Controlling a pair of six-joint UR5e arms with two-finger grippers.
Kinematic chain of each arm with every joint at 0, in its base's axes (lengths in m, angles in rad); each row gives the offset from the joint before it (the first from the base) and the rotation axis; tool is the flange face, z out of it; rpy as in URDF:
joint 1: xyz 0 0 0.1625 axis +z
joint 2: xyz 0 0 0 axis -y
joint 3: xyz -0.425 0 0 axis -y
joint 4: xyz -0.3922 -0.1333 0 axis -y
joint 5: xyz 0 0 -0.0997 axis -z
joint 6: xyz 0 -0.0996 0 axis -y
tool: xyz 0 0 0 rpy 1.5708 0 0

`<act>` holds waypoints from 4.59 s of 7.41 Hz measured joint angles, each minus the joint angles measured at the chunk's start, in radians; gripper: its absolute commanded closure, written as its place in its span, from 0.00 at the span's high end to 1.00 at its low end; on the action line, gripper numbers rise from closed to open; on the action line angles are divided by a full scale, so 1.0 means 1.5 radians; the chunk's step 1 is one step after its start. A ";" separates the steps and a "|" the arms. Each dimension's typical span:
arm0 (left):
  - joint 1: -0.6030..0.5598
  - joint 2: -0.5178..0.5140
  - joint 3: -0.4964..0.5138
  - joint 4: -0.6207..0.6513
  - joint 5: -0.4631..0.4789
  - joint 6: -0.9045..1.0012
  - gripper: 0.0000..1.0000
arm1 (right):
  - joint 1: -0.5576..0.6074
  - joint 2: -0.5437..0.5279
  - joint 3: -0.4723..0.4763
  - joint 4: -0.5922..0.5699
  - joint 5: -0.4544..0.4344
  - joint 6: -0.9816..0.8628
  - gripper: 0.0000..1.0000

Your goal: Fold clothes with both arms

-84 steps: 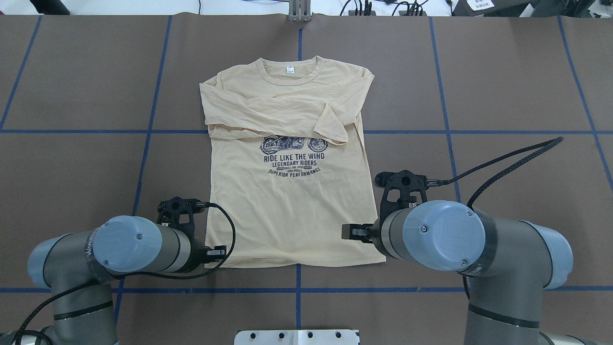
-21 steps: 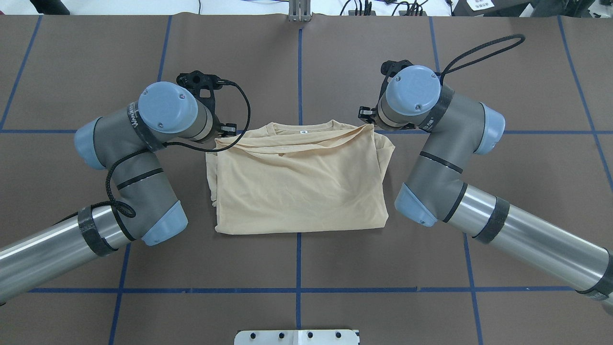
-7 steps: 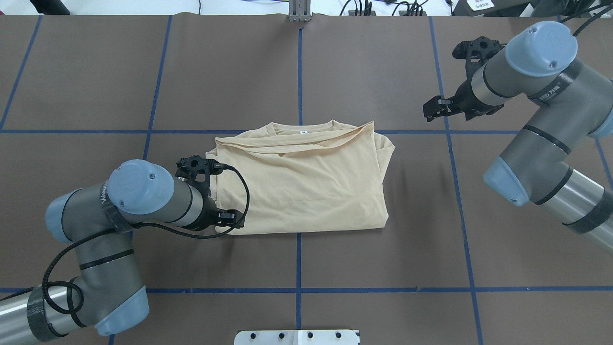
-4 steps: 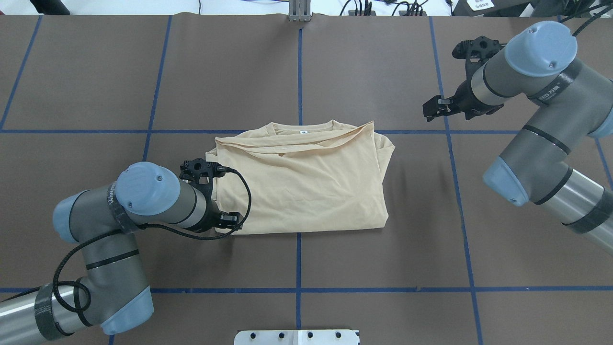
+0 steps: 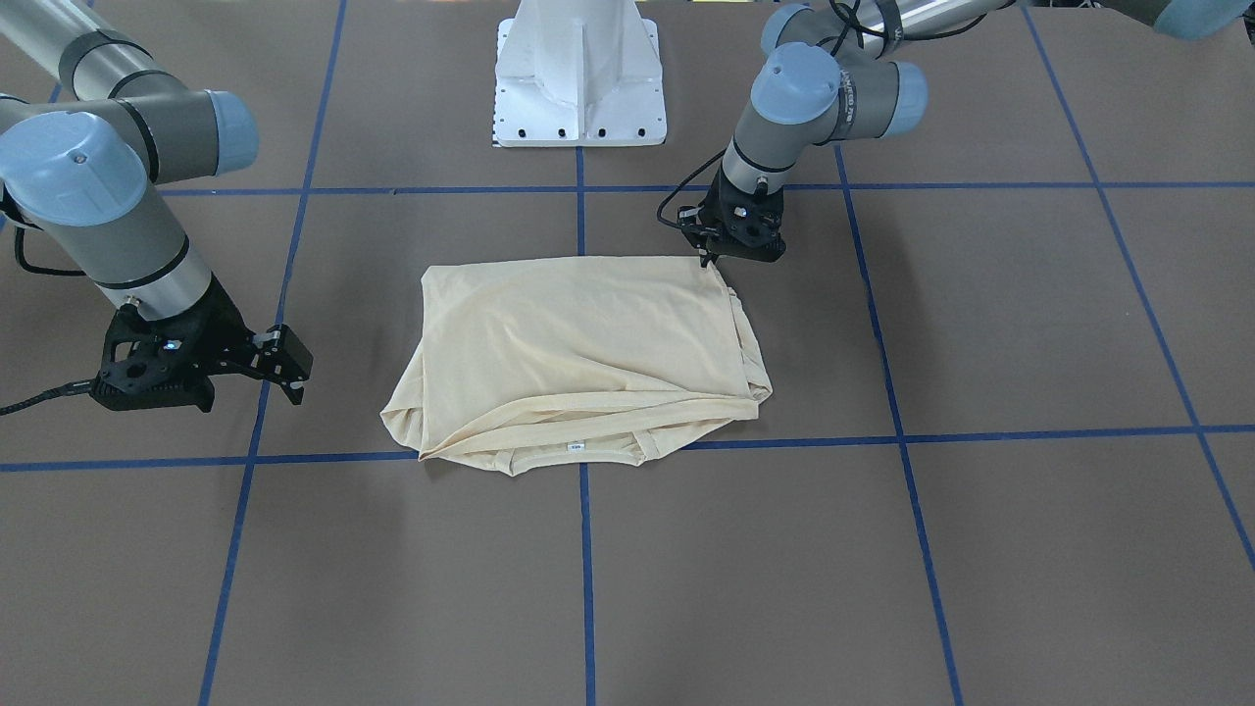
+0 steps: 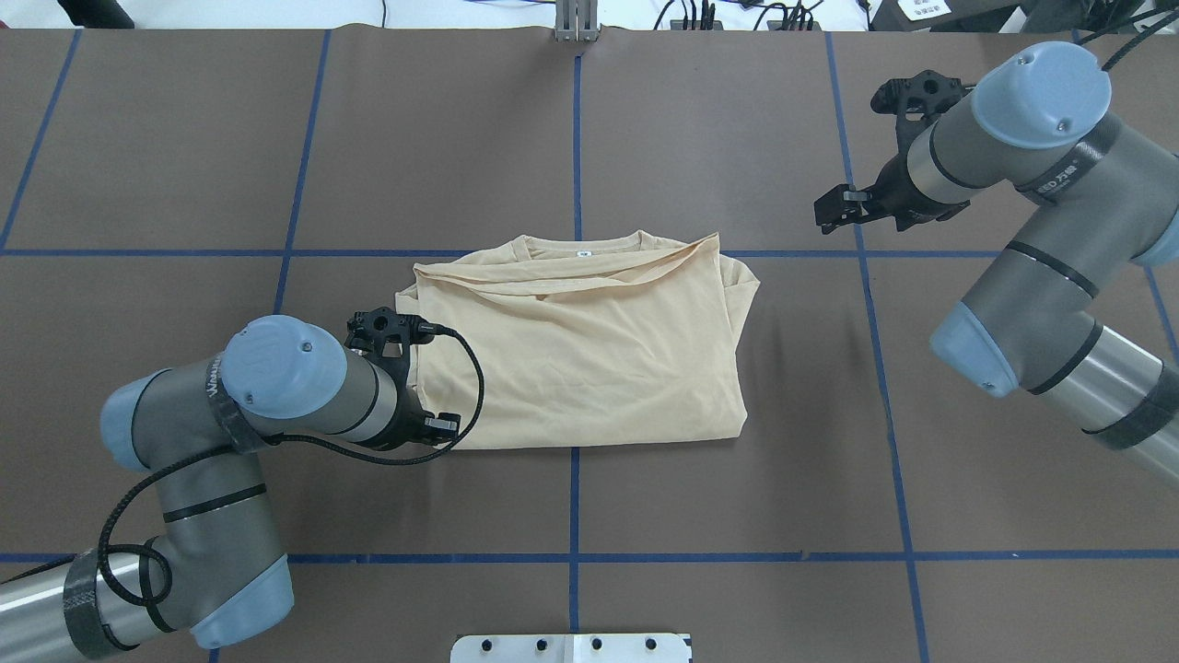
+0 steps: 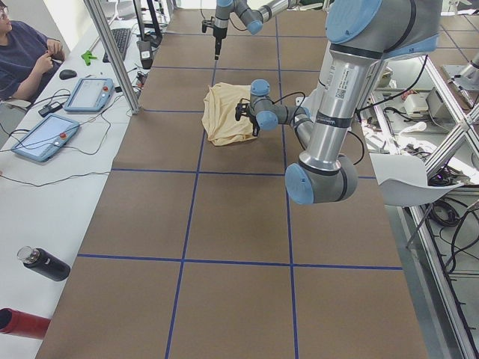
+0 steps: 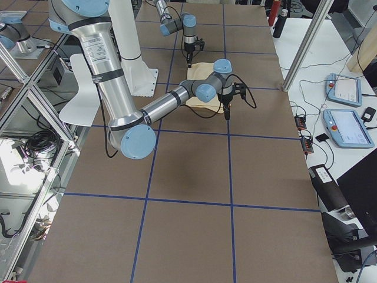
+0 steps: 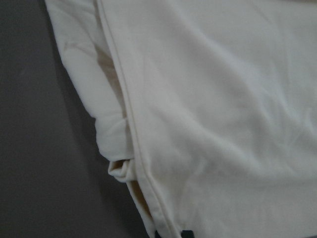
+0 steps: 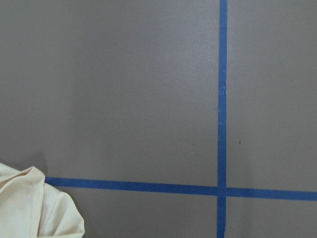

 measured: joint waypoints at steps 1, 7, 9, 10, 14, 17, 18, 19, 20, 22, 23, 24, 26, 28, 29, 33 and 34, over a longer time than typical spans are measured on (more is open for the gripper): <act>-0.008 0.002 0.000 0.002 0.005 0.005 0.00 | 0.000 0.000 0.000 0.000 0.000 0.000 1.00; -0.201 -0.112 0.253 -0.012 0.071 0.296 0.00 | -0.002 0.001 0.000 0.000 -0.002 0.006 1.00; -0.255 -0.228 0.452 -0.100 0.072 0.372 0.00 | -0.001 0.002 0.001 0.000 -0.003 0.008 1.00; -0.267 -0.255 0.498 -0.128 0.071 0.387 0.79 | -0.002 0.002 0.001 0.000 -0.003 0.008 1.00; -0.296 -0.226 0.455 -0.178 0.002 0.401 1.00 | -0.033 0.030 -0.005 0.000 -0.010 0.064 1.00; -0.314 -0.085 0.255 -0.178 -0.086 0.400 1.00 | -0.131 0.155 -0.056 -0.025 -0.081 0.225 1.00; -0.315 -0.063 0.224 -0.178 -0.089 0.397 1.00 | -0.160 0.203 -0.095 -0.030 -0.112 0.263 0.96; -0.316 -0.052 0.210 -0.178 -0.091 0.395 1.00 | -0.187 0.243 -0.137 -0.032 -0.140 0.288 0.81; -0.316 -0.048 0.205 -0.178 -0.091 0.394 1.00 | -0.209 0.267 -0.167 -0.032 -0.165 0.301 0.66; -0.316 -0.047 0.202 -0.178 -0.092 0.393 1.00 | -0.231 0.295 -0.205 -0.030 -0.192 0.307 0.58; -0.315 -0.046 0.202 -0.178 -0.092 0.393 1.00 | -0.234 0.301 -0.215 -0.030 -0.196 0.307 0.55; -0.315 -0.046 0.202 -0.178 -0.092 0.393 1.00 | -0.235 0.306 -0.224 -0.030 -0.198 0.306 0.55; -0.315 -0.046 0.202 -0.178 -0.092 0.393 1.00 | -0.235 0.335 -0.265 -0.029 -0.205 0.304 0.53; -0.315 -0.046 0.203 -0.178 -0.092 0.393 1.00 | -0.241 0.349 -0.289 -0.029 -0.209 0.303 0.41; -0.315 -0.046 0.203 -0.178 -0.092 0.393 1.00 | -0.245 0.350 -0.291 -0.029 -0.210 0.303 0.37; -0.315 -0.045 0.203 -0.178 -0.092 0.393 1.00 | -0.248 0.351 -0.294 -0.030 -0.211 0.301 0.30; -0.315 -0.045 0.203 -0.178 -0.092 0.393 1.00 | -0.248 0.351 -0.295 -0.030 -0.211 0.300 0.22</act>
